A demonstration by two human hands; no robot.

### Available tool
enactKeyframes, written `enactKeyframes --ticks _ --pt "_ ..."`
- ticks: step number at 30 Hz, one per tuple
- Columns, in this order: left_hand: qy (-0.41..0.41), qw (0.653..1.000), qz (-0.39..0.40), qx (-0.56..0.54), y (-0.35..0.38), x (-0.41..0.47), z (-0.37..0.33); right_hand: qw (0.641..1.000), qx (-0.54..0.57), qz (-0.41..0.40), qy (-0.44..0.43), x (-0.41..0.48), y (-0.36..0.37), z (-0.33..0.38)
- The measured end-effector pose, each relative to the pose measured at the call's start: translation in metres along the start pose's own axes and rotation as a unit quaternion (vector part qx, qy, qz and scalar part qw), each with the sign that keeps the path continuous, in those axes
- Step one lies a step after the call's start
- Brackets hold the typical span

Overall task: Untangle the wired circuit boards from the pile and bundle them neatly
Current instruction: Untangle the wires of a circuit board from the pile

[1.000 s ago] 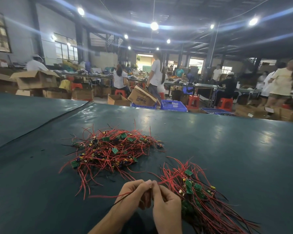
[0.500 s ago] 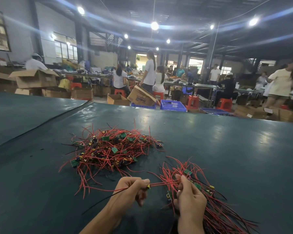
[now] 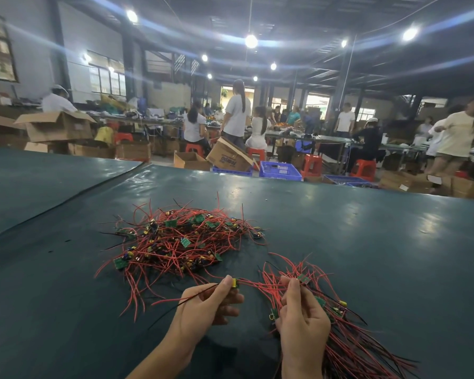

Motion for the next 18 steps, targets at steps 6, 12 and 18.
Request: enactKeyframes --ticks 6,12,18 --pt "0.056 0.997 0.02 0.04 0.005 -0.003 -0.003 0.997 0.073 0.012 0.011 0.001 0.001 0.004" --pt "-0.029 0.989 0.062 -0.132 0.004 -0.006 -0.013 0.988 0.043 0.128 0.074 -0.003 0.003 0.001" --pt "-0.131 0.96 0.204 -0.142 0.011 -0.008 -0.005 0.956 -0.087 0.266 0.083 -0.018 0.014 -0.006"
Point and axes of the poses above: each hand's wrist, its own x-axis towards the middle knuckle, its own y-axis out of the palm, z = x × y, the point moved 1 cm from there along x, towards the middle knuckle, and after that the axes turned 6 degrees about y, right-handed, at the moved point
